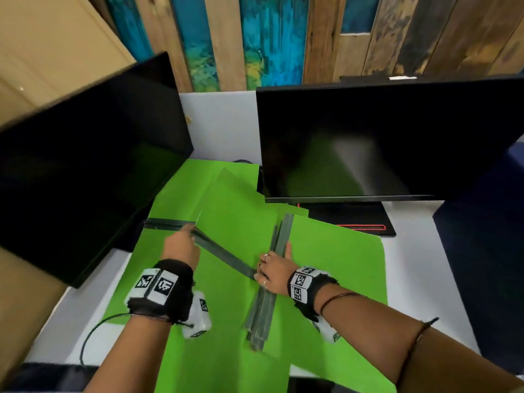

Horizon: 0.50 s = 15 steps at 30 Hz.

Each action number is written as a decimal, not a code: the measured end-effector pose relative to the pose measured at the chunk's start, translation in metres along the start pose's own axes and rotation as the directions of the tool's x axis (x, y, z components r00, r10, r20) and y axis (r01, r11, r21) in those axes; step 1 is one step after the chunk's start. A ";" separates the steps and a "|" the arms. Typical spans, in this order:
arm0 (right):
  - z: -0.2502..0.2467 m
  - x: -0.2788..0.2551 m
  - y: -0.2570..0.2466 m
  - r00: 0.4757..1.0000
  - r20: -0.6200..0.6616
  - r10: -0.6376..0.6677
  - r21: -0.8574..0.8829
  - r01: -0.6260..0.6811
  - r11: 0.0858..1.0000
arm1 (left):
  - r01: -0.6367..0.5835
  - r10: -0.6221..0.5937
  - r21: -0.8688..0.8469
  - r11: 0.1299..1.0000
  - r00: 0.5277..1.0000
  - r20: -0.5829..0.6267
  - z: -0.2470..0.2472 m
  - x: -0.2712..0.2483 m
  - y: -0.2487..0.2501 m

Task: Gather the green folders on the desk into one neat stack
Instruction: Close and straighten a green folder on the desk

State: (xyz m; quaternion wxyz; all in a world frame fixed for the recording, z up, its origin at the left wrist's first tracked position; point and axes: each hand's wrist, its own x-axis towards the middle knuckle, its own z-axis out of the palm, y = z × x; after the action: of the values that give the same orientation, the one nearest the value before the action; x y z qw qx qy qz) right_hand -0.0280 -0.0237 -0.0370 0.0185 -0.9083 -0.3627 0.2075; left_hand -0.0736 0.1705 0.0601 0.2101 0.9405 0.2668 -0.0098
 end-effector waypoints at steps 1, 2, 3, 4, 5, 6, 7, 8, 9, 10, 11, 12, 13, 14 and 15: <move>0.001 0.001 0.001 1.000 -0.004 0.009 0.027 -0.009 1.000 | -0.003 0.004 0.011 1.000 0.999 -0.033 -0.003 -0.004 0.003; 0.001 0.001 0.003 1.000 -0.017 0.019 0.052 -0.018 0.998 | -0.009 0.011 0.020 1.000 0.997 -0.079 -0.005 -0.010 0.008; 0.001 0.002 0.004 0.999 -0.033 0.031 0.075 -0.028 0.997 | -0.021 0.023 0.014 1.000 0.991 -0.135 -0.005 -0.013 0.012; 0.001 0.003 0.006 0.998 -0.039 0.047 0.094 -0.043 0.995 | -0.043 0.041 -0.009 0.999 0.980 -0.193 -0.006 -0.015 0.015; -0.001 0.003 0.006 0.997 -0.046 0.064 0.123 -0.057 0.991 | -0.071 0.063 -0.023 0.997 0.966 -0.249 -0.008 -0.017 0.019; -0.004 0.003 0.005 0.995 -0.059 0.085 0.173 -0.073 0.982 | -0.101 0.095 -0.006 0.995 0.948 -0.304 -0.012 -0.018 0.022; -0.007 0.004 0.003 0.990 -0.071 0.119 0.253 -0.097 0.962 | -0.136 0.139 0.033 0.990 0.919 -0.369 -0.016 -0.019 0.026; -0.013 0.006 0.001 0.985 -0.087 0.150 0.362 -0.109 0.926 | -0.174 0.194 0.086 0.981 0.879 -0.436 -0.022 -0.019 0.029; -0.024 0.007 -0.004 0.980 -0.108 0.169 0.485 -0.096 0.869 | -0.225 0.270 0.149 0.963 0.820 -0.505 -0.030 -0.020 0.034; -0.036 0.010 -0.007 0.975 -0.141 0.169 0.611 -0.048 0.790 | -0.276 0.346 0.209 0.938 0.738 -0.579 -0.040 -0.021 0.041; -0.050 0.010 -0.012 0.970 -0.188 0.157 0.716 0.026 0.697 | -0.328 0.415 0.259 0.909 0.645 -0.642 -0.050 -0.022 0.047; -0.064 0.012 -0.015 0.961 -0.238 0.145 0.786 0.103 0.609 | -0.381 0.479 0.305 0.873 0.549 -0.685 -0.060 -0.023 0.054; -0.079 0.010 -0.019 0.949 -0.286 0.130 0.822 0.174 0.542 | -0.445 0.536 0.334 0.831 0.477 -0.696 -0.068 -0.025 0.062; -0.091 0.008 -0.022 0.936 -0.329 0.122 0.840 0.232 0.490 | -0.519 0.579 0.337 0.786 0.425 -0.696 -0.076 -0.028 0.071; -0.100 0.007 -0.024 0.921 -0.371 0.116 0.845 0.283 0.453 | -0.602 0.607 0.312 0.735 0.381 -0.697 -0.083 -0.029 0.081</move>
State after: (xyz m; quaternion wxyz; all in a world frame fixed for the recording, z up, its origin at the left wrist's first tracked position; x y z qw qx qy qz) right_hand 0.0003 0.0103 0.0563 0.5683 -0.7662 -0.2354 0.1861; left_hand -0.0656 0.1266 0.1715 0.0628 0.8834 -0.0322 0.4633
